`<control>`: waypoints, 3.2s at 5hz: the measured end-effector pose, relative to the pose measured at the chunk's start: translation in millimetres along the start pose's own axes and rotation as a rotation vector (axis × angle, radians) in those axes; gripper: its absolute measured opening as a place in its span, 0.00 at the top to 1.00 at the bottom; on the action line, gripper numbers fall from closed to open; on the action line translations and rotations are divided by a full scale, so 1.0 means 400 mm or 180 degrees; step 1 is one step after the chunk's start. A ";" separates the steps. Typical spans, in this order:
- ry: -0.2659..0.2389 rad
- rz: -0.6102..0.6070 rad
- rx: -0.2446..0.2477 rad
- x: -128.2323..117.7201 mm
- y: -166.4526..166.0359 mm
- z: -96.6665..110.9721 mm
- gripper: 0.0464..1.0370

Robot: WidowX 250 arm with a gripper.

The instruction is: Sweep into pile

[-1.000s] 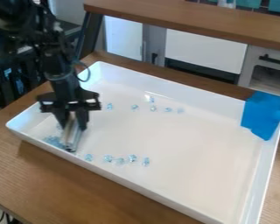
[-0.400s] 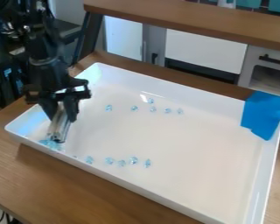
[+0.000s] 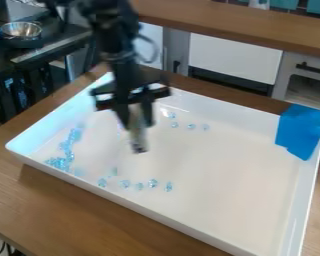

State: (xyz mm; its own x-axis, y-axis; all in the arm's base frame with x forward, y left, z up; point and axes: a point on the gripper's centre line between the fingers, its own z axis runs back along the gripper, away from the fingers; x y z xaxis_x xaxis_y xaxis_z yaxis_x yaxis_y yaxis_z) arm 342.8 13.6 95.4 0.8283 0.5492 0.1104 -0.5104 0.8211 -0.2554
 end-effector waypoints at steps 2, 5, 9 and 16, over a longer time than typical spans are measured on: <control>-0.0246 -0.0198 -0.0137 -0.093 -0.191 -0.047 0.66; -0.0197 -0.0378 0.0208 -0.069 -0.132 -0.143 0.66; -0.0082 -0.0712 0.0446 -0.057 0.048 -0.137 0.66; -0.0223 -0.1545 0.1131 0.052 0.325 -0.072 0.66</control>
State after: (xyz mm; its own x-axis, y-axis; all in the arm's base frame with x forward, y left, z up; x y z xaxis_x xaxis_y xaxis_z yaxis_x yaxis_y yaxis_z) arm 300.4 127.3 36.7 0.9749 0.0977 0.1999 -0.1337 0.9754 0.1752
